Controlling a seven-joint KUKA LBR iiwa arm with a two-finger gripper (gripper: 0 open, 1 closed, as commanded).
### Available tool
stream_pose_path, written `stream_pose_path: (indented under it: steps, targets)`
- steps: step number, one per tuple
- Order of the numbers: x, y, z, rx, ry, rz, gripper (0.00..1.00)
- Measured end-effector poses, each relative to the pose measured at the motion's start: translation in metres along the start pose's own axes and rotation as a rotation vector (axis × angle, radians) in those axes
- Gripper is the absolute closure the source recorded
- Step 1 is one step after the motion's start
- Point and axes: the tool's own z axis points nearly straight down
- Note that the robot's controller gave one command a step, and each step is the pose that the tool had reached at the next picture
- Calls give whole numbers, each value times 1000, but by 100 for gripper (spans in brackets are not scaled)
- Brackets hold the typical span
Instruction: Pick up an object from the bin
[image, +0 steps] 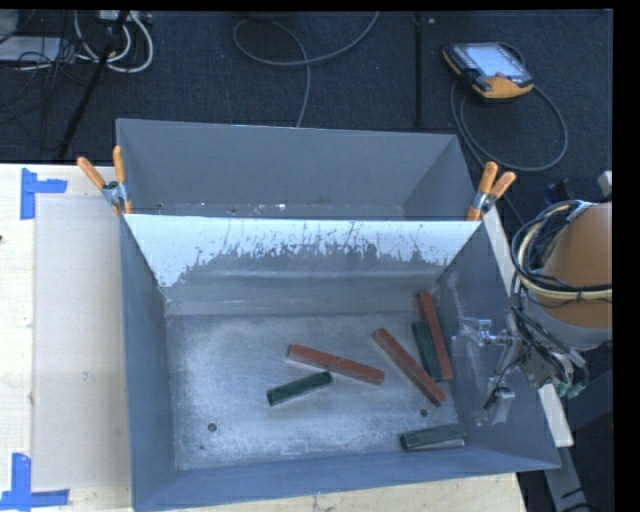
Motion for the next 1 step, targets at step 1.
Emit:
stream_pose_path:
  steps: [1]
  targets:
    - [-1,-12,47,-2,7,115,100]
